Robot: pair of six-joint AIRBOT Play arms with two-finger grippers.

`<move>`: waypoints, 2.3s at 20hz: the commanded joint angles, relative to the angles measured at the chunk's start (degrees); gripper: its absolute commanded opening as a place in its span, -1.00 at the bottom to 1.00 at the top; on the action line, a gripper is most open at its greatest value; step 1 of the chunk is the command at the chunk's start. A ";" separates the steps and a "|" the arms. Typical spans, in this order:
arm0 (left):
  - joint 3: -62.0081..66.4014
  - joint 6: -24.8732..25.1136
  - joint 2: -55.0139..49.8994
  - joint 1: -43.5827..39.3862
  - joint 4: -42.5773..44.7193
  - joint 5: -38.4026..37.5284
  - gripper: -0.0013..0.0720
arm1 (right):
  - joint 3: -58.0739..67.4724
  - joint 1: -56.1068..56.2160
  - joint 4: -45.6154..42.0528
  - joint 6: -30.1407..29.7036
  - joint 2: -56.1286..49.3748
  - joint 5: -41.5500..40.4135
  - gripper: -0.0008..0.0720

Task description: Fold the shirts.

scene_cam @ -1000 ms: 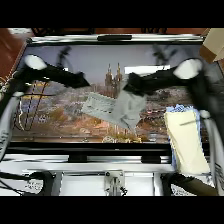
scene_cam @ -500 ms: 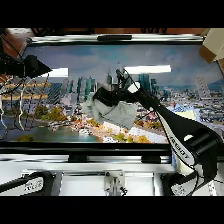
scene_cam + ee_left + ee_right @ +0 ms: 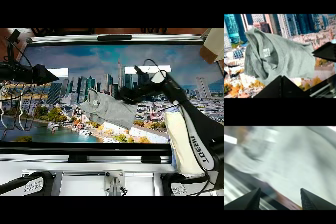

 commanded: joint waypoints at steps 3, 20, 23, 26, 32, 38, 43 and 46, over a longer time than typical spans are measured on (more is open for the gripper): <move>-0.52 0.39 0.07 -0.17 0.39 1.27 -0.87 | -11.43 -5.46 -11.39 6.03 2.89 5.53 0.74; -0.50 1.44 0.07 -0.24 0.35 1.27 -0.87 | -17.73 -2.80 18.56 -7.89 -0.02 -17.57 -0.80; -0.50 1.44 0.07 -0.24 0.35 1.27 -0.87 | -9.70 -8.09 18.49 -11.23 5.27 -9.92 -0.80; -0.50 1.44 0.07 -0.26 0.35 1.29 -0.87 | -1.99 -15.98 17.03 -7.39 13.20 -4.59 -0.80; -0.50 2.36 0.07 -0.26 0.33 1.36 -0.87 | 3.58 -33.16 5.40 4.02 26.16 6.58 -0.80; -0.50 2.36 0.07 -0.26 0.09 1.31 -0.87 | 3.58 -45.51 1.57 4.02 30.99 15.17 -0.80; -0.50 2.97 0.07 -0.31 -1.79 1.51 -0.87 | 3.58 -46.23 -15.74 3.67 31.65 25.64 -0.80; -0.50 2.97 0.07 -0.31 -1.79 1.51 -0.87 | 3.43 -46.21 -25.42 3.65 31.63 32.00 -0.80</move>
